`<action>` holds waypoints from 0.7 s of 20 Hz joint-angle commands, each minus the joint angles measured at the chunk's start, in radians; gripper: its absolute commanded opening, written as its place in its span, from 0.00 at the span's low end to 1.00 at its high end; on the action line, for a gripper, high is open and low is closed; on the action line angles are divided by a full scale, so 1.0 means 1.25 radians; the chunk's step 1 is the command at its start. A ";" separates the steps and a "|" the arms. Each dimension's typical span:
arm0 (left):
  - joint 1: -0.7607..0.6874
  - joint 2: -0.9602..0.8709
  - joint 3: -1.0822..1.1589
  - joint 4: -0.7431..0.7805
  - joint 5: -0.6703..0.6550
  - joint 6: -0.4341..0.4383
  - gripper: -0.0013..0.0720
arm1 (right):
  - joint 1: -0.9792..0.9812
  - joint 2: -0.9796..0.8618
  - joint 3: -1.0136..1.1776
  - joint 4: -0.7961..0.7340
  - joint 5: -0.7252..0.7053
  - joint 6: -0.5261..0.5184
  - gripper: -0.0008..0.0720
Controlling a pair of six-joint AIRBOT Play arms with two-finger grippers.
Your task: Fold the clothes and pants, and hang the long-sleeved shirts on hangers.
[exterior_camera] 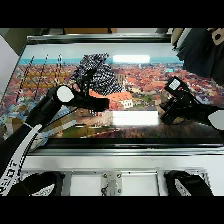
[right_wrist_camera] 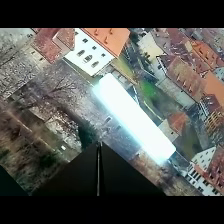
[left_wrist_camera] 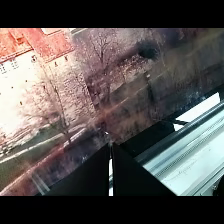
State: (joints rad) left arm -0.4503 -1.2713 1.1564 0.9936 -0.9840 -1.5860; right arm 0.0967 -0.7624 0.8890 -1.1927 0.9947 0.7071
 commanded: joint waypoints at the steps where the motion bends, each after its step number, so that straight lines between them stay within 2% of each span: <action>1: -0.001 -0.001 0.001 0.000 0.000 0.000 0.04 | 0.001 -0.001 0.000 0.000 0.000 0.000 0.03; 6: -0.001 -0.001 0.001 0.000 0.001 0.000 0.04 | 0.001 0.000 0.000 0.000 0.000 0.000 0.04; 8: 0.002 -0.001 0.002 0.000 0.034 0.000 0.04 | 0.001 0.000 0.000 0.000 0.000 0.000 0.03; 10: 0.031 0.000 0.030 0.015 -0.021 0.013 0.04 | 0.001 0.000 0.000 0.000 0.000 0.000 0.03; 12: 0.092 0.001 0.096 0.100 -0.106 0.036 0.04 | 0.001 0.000 0.000 0.000 0.000 0.000 0.04; 13: 0.136 0.007 0.135 0.192 -0.155 0.037 0.33 | 0.001 0.000 0.000 0.000 0.000 0.000 0.04; 14: 0.175 0.016 0.165 0.291 -0.193 0.036 0.84 | 0.001 0.000 0.000 0.000 0.000 0.000 0.04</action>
State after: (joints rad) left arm -0.3336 -1.2648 1.2709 1.1217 -1.0840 -1.5566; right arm 0.0967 -0.7624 0.8890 -1.1931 0.9947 0.7074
